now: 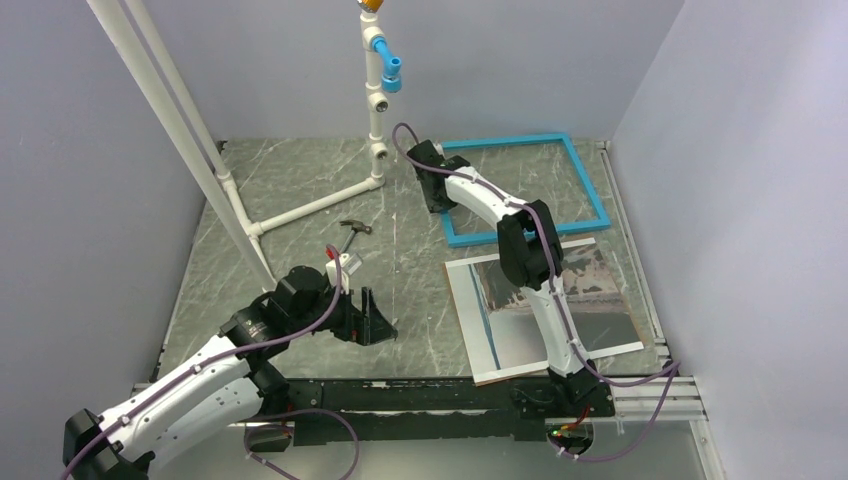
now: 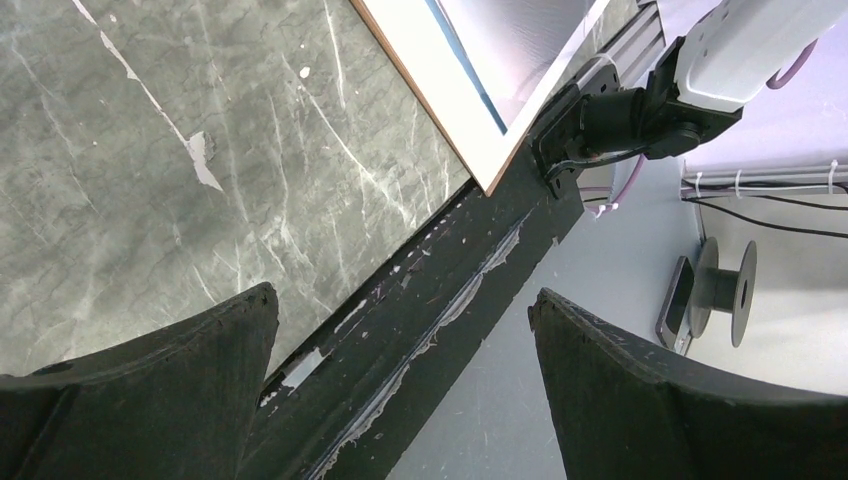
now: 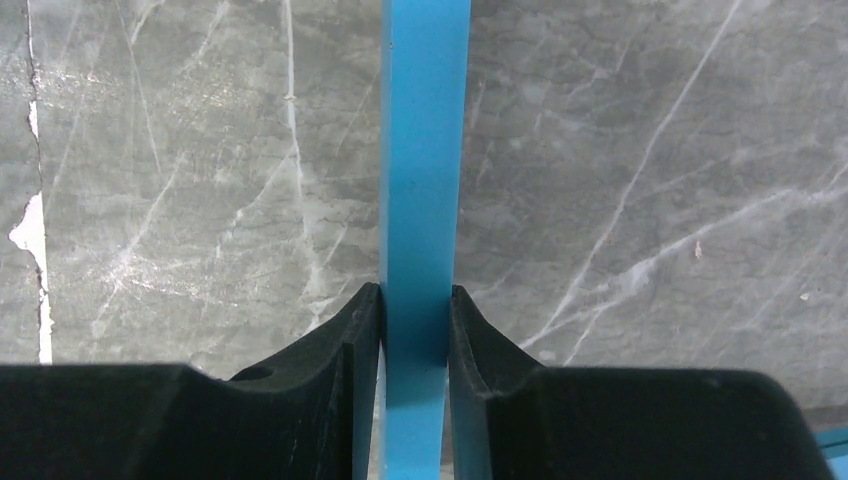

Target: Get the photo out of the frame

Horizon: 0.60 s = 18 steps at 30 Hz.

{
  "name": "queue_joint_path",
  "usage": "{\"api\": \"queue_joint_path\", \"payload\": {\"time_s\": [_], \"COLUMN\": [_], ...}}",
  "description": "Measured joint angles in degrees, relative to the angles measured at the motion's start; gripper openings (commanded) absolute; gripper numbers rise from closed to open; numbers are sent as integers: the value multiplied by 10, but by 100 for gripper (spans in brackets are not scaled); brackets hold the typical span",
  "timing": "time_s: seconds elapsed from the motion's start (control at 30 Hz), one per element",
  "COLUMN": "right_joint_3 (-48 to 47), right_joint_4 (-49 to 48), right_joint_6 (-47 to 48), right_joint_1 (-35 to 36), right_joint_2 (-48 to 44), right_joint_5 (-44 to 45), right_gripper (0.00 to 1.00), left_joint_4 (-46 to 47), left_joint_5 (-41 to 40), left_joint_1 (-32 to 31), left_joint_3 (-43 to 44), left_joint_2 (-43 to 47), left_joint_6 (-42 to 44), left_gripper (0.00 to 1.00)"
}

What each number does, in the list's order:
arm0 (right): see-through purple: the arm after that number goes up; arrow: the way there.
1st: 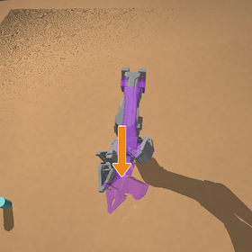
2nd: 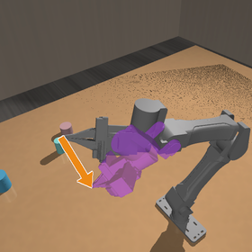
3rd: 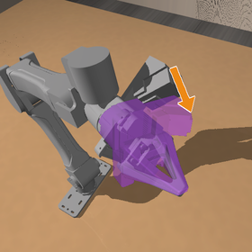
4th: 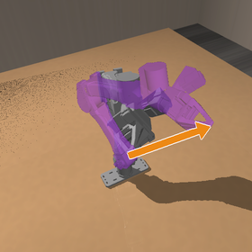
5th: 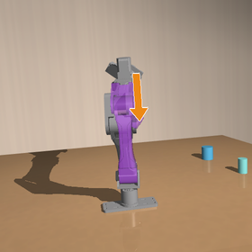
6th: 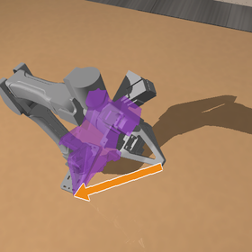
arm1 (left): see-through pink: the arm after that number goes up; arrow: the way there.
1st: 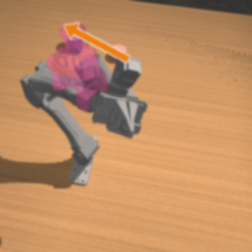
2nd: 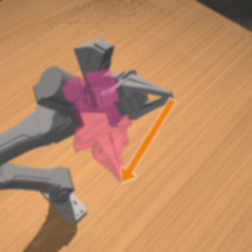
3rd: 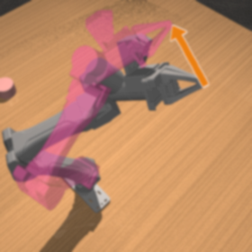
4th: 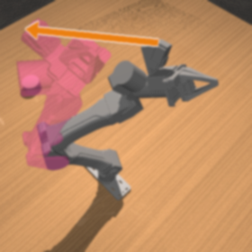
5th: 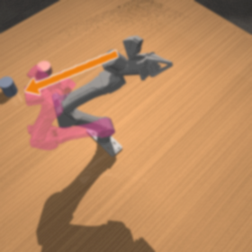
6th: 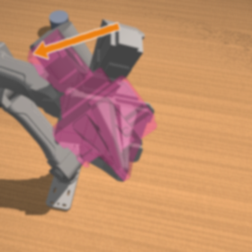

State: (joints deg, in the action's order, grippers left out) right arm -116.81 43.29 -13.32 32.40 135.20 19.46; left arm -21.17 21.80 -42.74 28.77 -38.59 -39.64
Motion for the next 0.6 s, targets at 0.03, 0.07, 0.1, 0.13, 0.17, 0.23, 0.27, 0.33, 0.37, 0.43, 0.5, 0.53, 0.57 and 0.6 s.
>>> {"api": "queue_joint_path", "payload": {"time_s": [0.03,0.07,0.1,0.13,0.17,0.23,0.27,0.33,0.37,0.43,0.5,0.53,0.57,0.6], "right_joint_3": [-4,-9,-16,-25,-35,-61,-72,-84,-82,-50,12,61,97,150], "right_joint_4": [2,2,3,6,9,19,25,30,35,40,42,41,42,32], "right_joint_6": [2,3,5,8,10,17,19,17,13,2,-13,-26,-35,-48], "right_joint_1": [0,0,0,0,0,0,0,0,0,0,0,0,0,0], "right_joint_2": [5,9,14,19,24,28,28,19,10,-27,-85,-132,-168,-218], "right_joint_5": [0,0,-1,-2,-1,0,1,5,7,6,2,-5,-7,-17], "right_gripper": [28,37,45,51,60,76,82,91,94,96,96,97,97,97], "left_joint_4": [-1,-2,-2,-1,-1,0,2,13,22,48,80,101,120,145], "left_joint_5": [0,0,0,0,0,0,0,2,5,9,9,9,8,6], "left_joint_1": [0,0,0,0,0,0,0,0,0,0,-2,-4,-7,-13], "left_joint_3": [0,0,0,0,0,0,0,-2,-4,-15,-30,-40,-49,-60], "left_joint_2": [0,0,-1,-2,-3,-7,-10,-15,-16,-20,-25,-30,-36,-45], "left_joint_6": [0,0,0,0,0,-1,-3,-7,-14,-30,-50,-65,-76,-92], "left_gripper": [99,99,99,99,99,99,99,99,99,99,98,98,98,98]}}
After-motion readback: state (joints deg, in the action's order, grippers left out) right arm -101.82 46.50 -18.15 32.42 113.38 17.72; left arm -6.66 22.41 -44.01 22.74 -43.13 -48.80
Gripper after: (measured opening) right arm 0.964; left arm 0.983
